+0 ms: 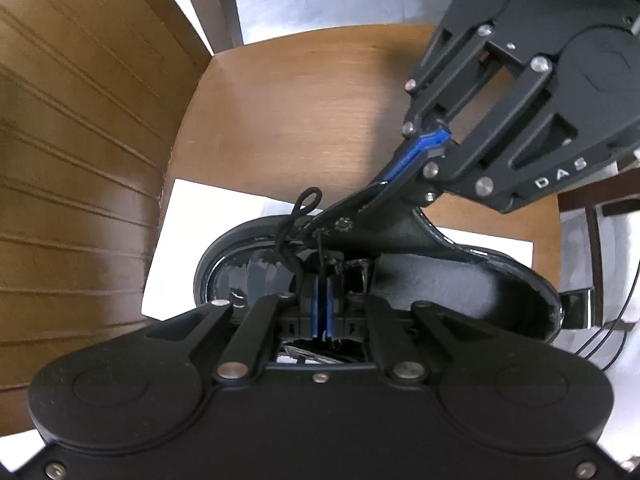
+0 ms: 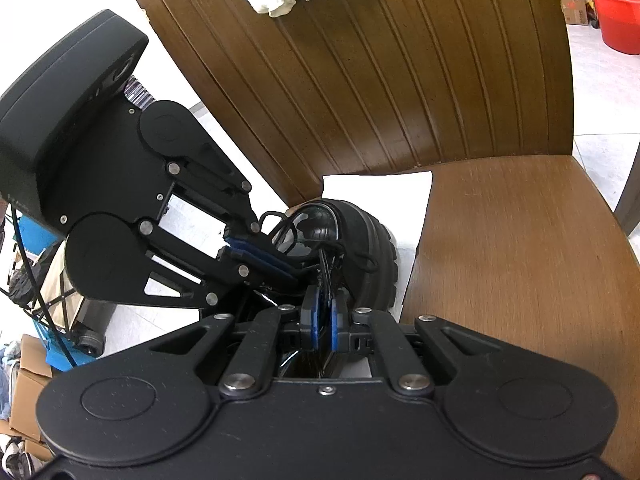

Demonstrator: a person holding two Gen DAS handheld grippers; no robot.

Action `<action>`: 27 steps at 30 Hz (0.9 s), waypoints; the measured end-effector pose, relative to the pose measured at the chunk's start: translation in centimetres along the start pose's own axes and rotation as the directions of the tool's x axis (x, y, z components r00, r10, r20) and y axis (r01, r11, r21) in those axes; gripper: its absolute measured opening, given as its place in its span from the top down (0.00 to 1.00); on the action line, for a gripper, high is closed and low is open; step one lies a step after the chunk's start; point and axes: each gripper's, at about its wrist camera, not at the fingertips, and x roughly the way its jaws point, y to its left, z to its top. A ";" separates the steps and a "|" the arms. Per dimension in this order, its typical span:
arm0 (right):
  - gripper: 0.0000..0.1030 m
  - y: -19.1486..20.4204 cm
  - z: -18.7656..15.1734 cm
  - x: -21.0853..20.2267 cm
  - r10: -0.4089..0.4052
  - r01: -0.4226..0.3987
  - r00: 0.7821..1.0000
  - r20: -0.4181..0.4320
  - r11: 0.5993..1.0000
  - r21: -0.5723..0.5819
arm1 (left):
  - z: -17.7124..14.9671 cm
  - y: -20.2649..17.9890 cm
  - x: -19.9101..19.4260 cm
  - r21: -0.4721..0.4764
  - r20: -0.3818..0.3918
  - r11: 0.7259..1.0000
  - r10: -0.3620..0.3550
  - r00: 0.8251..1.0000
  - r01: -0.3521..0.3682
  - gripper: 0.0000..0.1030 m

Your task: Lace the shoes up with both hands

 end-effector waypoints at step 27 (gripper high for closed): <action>0.95 3.9 -0.3 0.3 -0.119 0.120 0.993 0.019 0.956 -0.266 | 1.2 -0.8 -0.4 0.013 0.029 0.999 0.043 0.999 -0.044 0.93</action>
